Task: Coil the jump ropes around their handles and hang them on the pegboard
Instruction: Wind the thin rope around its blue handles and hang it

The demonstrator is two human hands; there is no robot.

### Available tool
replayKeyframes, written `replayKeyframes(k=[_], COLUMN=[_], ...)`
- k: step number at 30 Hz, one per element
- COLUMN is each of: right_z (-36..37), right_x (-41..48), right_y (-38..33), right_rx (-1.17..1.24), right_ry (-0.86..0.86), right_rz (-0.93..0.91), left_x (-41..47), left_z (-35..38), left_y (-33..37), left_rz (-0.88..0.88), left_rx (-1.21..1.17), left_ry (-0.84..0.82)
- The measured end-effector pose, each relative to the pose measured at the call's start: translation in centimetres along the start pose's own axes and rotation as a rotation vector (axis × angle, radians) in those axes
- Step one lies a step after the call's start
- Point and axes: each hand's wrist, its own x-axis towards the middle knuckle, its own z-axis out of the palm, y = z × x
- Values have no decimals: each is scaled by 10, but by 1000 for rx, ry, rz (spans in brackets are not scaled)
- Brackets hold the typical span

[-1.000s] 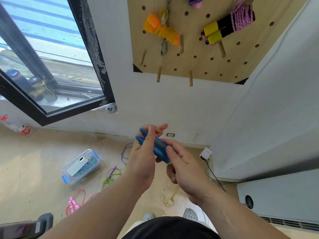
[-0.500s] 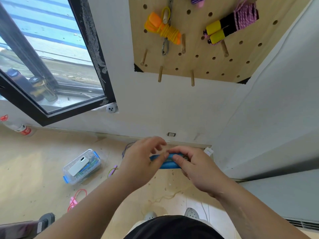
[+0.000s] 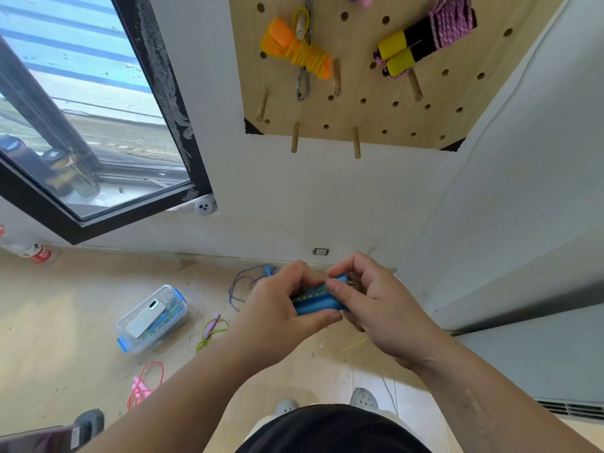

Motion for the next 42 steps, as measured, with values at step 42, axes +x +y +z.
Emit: replayKeyframes(k=[42], right_z=[-27], right_x=[-12], right_y=[-5], right_rx=[-513], right_ry=[-44], right_rz=[-236], left_x=[-2], left_z=[-10], left_y=[11], left_rz=[-442], left_rx=[-881], left_ry=[67])
